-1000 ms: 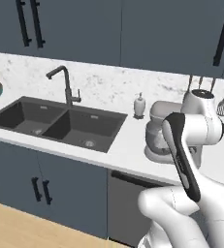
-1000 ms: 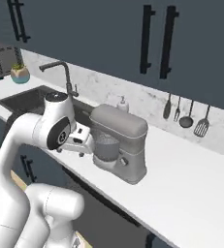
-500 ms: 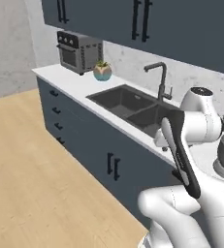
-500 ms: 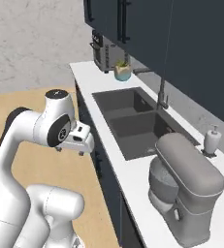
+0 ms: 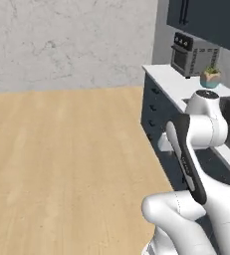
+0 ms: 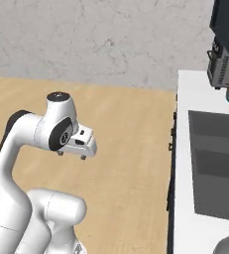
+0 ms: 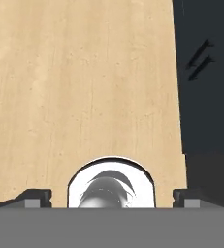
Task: Navigate to the toaster.
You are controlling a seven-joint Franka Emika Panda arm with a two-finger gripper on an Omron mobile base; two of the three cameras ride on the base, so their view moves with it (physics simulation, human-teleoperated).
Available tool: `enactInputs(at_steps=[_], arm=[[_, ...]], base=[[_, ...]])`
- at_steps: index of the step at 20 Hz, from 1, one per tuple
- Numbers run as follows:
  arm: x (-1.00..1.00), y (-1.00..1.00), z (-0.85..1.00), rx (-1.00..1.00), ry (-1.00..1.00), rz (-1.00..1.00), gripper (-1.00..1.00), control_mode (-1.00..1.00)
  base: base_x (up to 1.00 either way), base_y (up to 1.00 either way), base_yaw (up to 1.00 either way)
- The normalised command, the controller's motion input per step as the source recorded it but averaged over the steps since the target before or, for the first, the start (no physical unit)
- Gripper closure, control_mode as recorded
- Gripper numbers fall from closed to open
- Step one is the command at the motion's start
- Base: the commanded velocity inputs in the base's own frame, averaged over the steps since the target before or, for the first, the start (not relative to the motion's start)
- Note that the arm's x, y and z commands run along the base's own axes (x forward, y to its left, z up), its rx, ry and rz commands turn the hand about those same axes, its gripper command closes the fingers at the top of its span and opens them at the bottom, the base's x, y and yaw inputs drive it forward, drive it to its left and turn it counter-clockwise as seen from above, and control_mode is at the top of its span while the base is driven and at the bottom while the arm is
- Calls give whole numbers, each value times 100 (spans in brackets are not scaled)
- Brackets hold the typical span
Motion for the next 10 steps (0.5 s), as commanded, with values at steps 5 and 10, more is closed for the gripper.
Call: enactInputs(at_steps=[5,10], arm=[[0,0,0,0,0,0,-100,100],[0,0,0,0,0,0,-100,100]], base=[[15,36,91],[24,25,96]])
